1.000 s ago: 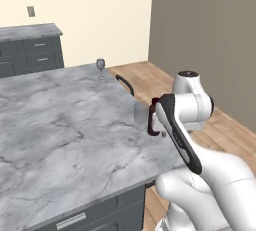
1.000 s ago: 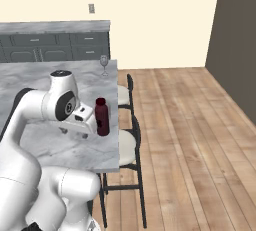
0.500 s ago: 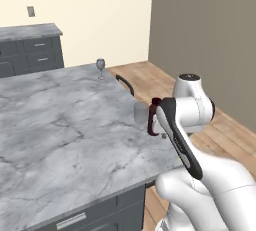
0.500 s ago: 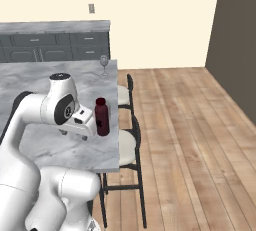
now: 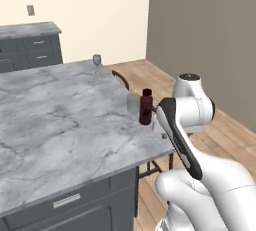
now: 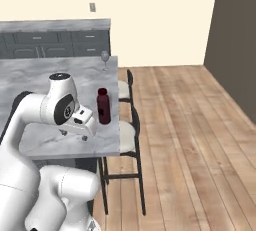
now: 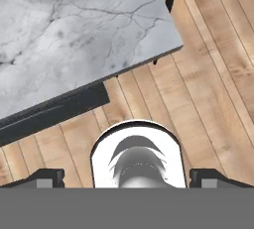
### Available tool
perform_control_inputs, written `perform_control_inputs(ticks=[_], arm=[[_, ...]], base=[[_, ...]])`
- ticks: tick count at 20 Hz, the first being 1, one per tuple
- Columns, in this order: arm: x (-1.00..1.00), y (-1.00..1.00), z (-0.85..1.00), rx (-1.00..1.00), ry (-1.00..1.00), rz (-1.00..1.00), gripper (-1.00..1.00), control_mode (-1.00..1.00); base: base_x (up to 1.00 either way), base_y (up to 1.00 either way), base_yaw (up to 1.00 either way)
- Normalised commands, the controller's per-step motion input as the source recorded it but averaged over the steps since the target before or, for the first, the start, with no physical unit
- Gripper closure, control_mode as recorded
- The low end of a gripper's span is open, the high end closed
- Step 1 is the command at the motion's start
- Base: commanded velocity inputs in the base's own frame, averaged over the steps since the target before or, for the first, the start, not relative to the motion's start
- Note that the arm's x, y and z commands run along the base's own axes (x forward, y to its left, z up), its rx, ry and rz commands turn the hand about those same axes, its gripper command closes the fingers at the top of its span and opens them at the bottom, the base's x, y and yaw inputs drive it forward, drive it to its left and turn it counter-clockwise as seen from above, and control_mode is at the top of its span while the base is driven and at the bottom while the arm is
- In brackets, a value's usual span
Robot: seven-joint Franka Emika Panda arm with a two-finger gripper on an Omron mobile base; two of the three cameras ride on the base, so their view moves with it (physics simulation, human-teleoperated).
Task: There is a wine glass and glass cup on the dining counter. Place the wine bottle next to the wine glass and the juice bottle next to the glass cup.
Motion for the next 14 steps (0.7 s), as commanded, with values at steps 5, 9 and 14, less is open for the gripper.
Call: perform_control_inputs(ticks=[5, 9, 14], arm=[[0.0, 0.0, 0.0, 0.0, 0.0, 0.0, -1.0, 1.0], [0.0, 0.0, 0.0, 0.0, 0.0, 0.0, -1.0, 1.0], [0.0, 0.0, 0.0, 0.0, 0.0, 0.0, -1.0, 1.0]], base=[[-0.35, 0.29, 0.64], [-0.1, 0.07, 1.0], [-0.07, 0.0, 1.0]])
